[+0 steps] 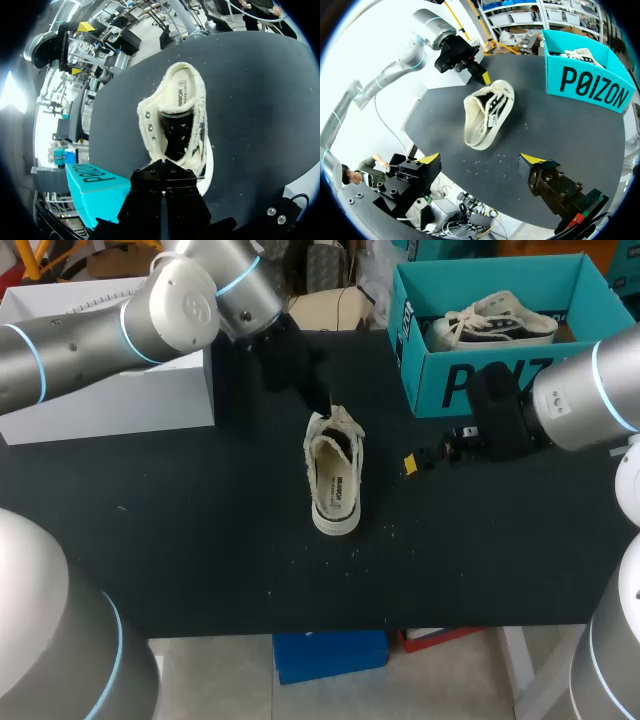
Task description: Take the shoe out of the shoebox, open the shoe tongue, remove and reinsert the insole, then place the shoe into the shoebox
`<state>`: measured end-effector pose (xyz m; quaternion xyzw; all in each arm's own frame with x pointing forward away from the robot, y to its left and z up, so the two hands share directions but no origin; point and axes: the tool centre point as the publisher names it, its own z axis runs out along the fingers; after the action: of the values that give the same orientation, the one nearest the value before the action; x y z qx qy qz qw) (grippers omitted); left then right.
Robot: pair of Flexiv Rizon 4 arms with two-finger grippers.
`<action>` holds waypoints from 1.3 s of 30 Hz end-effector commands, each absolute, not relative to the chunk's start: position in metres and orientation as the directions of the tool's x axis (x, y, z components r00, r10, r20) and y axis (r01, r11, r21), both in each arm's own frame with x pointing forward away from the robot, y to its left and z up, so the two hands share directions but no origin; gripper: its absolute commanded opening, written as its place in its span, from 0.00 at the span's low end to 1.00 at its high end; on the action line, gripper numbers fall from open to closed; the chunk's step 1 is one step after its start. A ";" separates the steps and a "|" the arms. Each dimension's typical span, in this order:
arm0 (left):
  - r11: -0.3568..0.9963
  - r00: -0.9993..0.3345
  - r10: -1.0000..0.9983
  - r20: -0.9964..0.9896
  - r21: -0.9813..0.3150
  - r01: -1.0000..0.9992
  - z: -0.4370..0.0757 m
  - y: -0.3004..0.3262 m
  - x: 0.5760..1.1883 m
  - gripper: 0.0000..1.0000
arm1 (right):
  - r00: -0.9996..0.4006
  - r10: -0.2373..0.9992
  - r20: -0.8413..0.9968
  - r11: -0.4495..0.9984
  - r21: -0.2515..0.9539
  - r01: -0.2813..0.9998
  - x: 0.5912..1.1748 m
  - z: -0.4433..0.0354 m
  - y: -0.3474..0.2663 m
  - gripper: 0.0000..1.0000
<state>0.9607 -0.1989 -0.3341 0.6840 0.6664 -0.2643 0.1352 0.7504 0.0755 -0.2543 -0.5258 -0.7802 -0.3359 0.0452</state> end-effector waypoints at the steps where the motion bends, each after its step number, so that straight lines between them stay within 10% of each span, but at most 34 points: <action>1: -0.046 -0.011 0.860 -0.510 -0.099 0.994 -0.322 -0.186 0.948 0.00 | -0.442 0.791 0.422 0.222 0.475 0.851 0.751 -0.254 0.077 1.00; 28: -0.138 0.098 0.905 -0.414 -0.068 0.988 -0.320 -0.183 0.913 0.00 | -0.442 0.791 0.422 0.222 0.475 0.851 0.751 -0.254 0.077 1.00; 33: -0.162 0.142 0.925 -0.353 -0.027 0.986 -0.304 -0.171 0.902 0.30 | -0.442 0.791 0.422 0.222 0.475 0.851 0.751 -0.254 0.077 1.00; 39: -0.163 0.143 0.951 -0.275 -0.050 0.985 -0.319 -0.159 0.888 0.44 | -0.442 0.791 0.422 0.222 0.475 0.851 0.751 -0.254 0.077 1.00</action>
<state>0.8949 -0.1611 -0.3196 0.7541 0.6391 -0.1346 0.0689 0.7504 0.0755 -0.2543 -0.5257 -0.7802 -0.3359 0.0453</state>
